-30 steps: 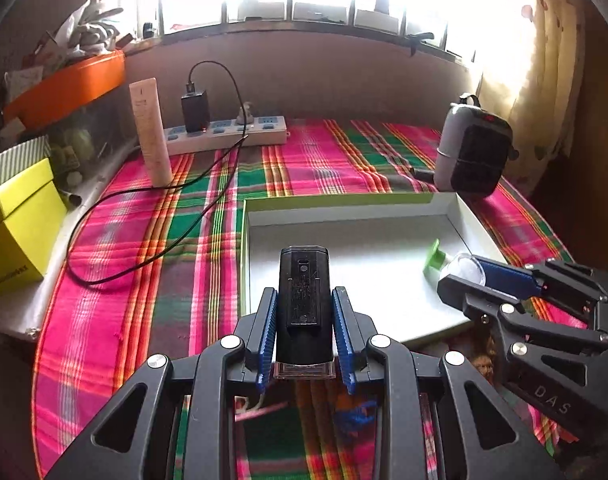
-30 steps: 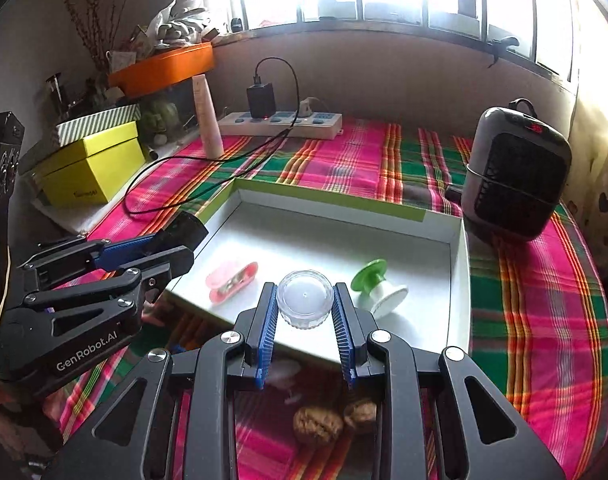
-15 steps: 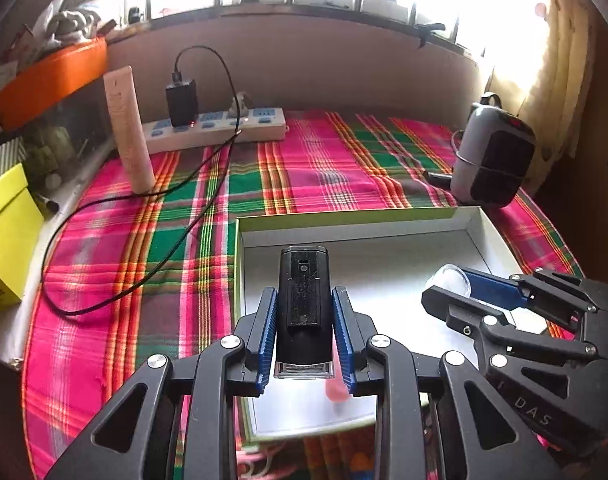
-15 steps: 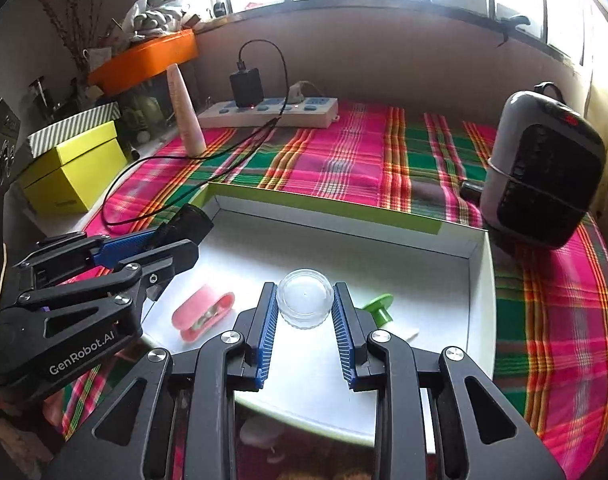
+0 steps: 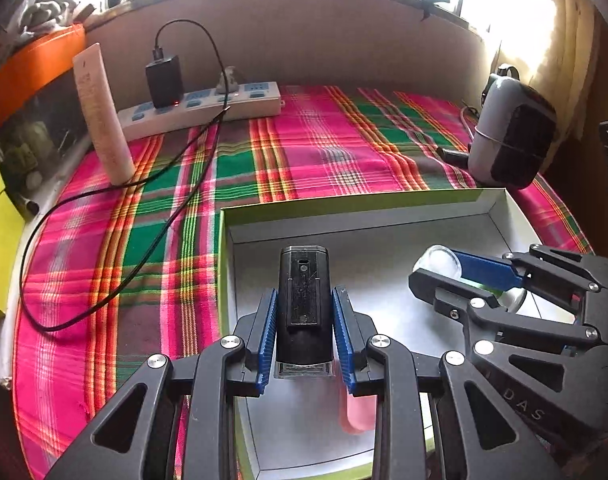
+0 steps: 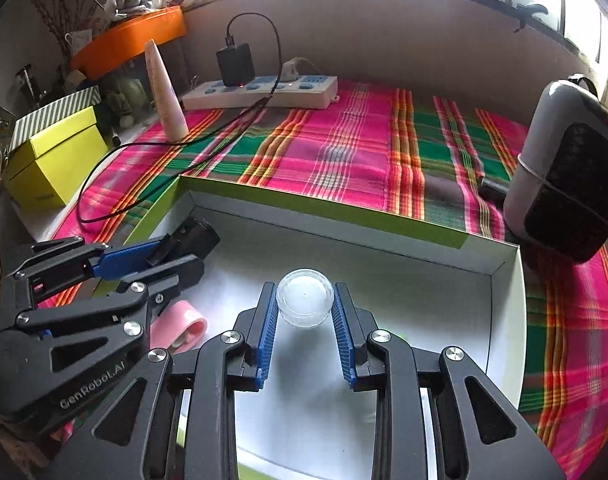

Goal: Organize objects
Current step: 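Lower flashlight into tray and open left gripper while right gripper releases jar there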

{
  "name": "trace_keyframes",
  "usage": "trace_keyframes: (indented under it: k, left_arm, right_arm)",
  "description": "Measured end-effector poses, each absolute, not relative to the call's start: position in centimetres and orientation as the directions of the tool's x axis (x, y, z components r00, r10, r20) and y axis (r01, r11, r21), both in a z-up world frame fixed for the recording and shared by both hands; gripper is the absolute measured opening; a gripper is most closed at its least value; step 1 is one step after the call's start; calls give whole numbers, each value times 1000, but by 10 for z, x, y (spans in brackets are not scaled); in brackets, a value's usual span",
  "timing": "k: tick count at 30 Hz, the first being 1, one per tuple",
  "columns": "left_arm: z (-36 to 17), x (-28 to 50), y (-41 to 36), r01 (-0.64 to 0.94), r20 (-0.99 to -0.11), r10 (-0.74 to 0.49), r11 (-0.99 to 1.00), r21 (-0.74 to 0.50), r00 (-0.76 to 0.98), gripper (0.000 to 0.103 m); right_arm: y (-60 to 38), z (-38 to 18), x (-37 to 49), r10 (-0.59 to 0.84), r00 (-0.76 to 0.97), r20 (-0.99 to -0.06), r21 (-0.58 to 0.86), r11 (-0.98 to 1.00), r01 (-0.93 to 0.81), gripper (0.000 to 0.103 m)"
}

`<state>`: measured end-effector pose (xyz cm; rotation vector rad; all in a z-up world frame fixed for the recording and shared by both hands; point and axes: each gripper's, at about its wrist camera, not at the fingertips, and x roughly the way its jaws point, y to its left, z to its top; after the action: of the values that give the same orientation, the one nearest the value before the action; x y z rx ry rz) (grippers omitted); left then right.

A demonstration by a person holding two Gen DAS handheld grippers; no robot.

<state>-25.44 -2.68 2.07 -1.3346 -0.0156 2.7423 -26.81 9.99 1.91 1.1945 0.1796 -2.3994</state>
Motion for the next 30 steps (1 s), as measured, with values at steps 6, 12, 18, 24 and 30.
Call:
trace_keyframes:
  k: [6,12,18,24,30]
  left_arm:
    - [19,-258,-22,-85,-788,77,-996,-31,-611,25]
    - [18,-259,-20,-85,-788,71,-996,-24,-612,25]
    - [14,-260,-16,-92,-793,45,-996,14,-608,26]
    - [14,-260,-15,-93,-793,44,-996,15,-608,26]
    - [14,-260,-14,-91,-792,42,-996,17,-608,26]
  right_arm:
    - [96,19,-270,-323,-532,-783,58,-889,454,28]
    - [96,18,-271,-309,-542,-782,39,-891,452,28]
    - [96,18,-272,-295,-549,-782,24,-895,446,28]
    - [95,17,-271,-284,-554,-783,9,-895,446,28]
    - [95,17,-272,-284,-553,-783,12,-896,443,28]
